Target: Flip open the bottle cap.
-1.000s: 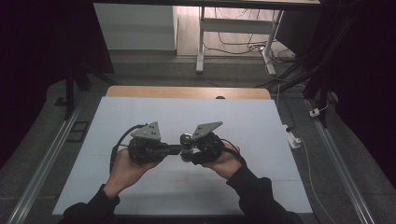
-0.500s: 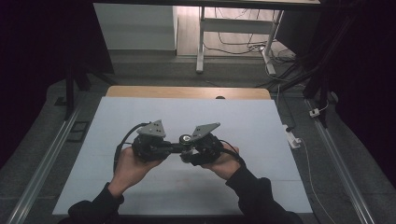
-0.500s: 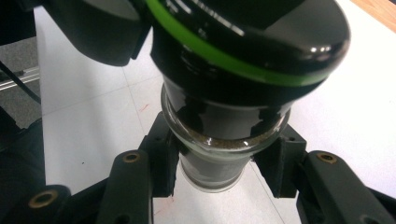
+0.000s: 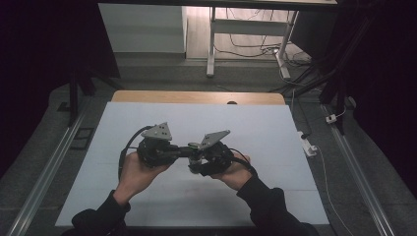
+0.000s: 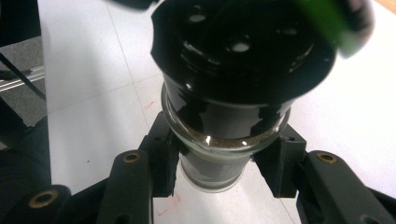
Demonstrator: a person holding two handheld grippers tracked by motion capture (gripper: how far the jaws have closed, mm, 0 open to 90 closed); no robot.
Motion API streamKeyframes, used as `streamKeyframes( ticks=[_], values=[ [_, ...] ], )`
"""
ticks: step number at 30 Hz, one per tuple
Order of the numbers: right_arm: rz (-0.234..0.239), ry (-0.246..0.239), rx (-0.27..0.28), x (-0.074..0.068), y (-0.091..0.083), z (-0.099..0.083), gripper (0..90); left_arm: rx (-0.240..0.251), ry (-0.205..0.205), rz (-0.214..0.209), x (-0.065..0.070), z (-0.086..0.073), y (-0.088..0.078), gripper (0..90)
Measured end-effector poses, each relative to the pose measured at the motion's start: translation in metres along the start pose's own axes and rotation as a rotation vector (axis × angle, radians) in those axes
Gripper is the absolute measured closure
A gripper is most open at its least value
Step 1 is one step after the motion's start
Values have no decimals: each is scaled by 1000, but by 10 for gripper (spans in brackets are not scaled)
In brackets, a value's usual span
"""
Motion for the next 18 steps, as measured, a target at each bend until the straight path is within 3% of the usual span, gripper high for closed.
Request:
streamKeyframes(
  ticks=[10, 14, 18],
  values=[
    [10, -18, -2, -3, 1, 1, 532, 7, -6, 19, -9, 8, 0, 893],
    [13, -50, -15, -8, 4, 1, 532, -1, -10, 41, -16, 11, 2, 892],
    [16, -51, -15, -10, 5, 2, 532, -9, -24, 50, -23, 9, 5, 892]
  ],
)
Point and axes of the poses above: each handheld gripper's, and its own axes: y roughly forward along the jaws, z roughly out of its top, x roughly to its right, the point moved 9 cm from there along y, roughly forward along the jaws, and after that the axes turned 11 degrees about z, right-handed, at the moved point
